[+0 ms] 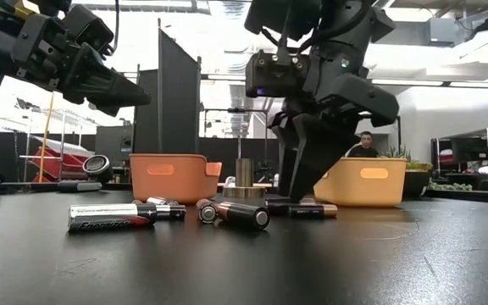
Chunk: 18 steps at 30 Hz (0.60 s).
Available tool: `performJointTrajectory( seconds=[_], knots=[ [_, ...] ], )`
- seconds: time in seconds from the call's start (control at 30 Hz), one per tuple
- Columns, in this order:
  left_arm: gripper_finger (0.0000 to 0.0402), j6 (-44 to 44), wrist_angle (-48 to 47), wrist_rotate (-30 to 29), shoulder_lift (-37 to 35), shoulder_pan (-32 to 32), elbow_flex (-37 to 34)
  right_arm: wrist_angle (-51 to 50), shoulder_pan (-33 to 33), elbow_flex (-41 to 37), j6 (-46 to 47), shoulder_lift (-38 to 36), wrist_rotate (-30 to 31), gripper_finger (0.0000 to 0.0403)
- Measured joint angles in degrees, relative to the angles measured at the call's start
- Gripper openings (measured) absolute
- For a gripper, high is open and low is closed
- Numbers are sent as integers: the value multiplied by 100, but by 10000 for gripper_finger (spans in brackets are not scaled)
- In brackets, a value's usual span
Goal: Sort batteries
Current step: Put the black battery into the yellow bin
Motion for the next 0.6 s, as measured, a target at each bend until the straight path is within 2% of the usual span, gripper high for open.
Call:
performJointTrajectory(
  seconds=[0.27, 0.4, 0.6],
  knots=[
    [110, 13, -8, -1, 0, 2, -1, 2, -5, -56, 42, 4, 17, 183],
    [110, -1, -76, -13, 0, 2, -1, 36, -19, -56, 44, 37, 291, 179],
    [110, -39, -404, -284, 0, 9, -2, 198, -1, -47, 42, 244, 392, 161]
  ],
)
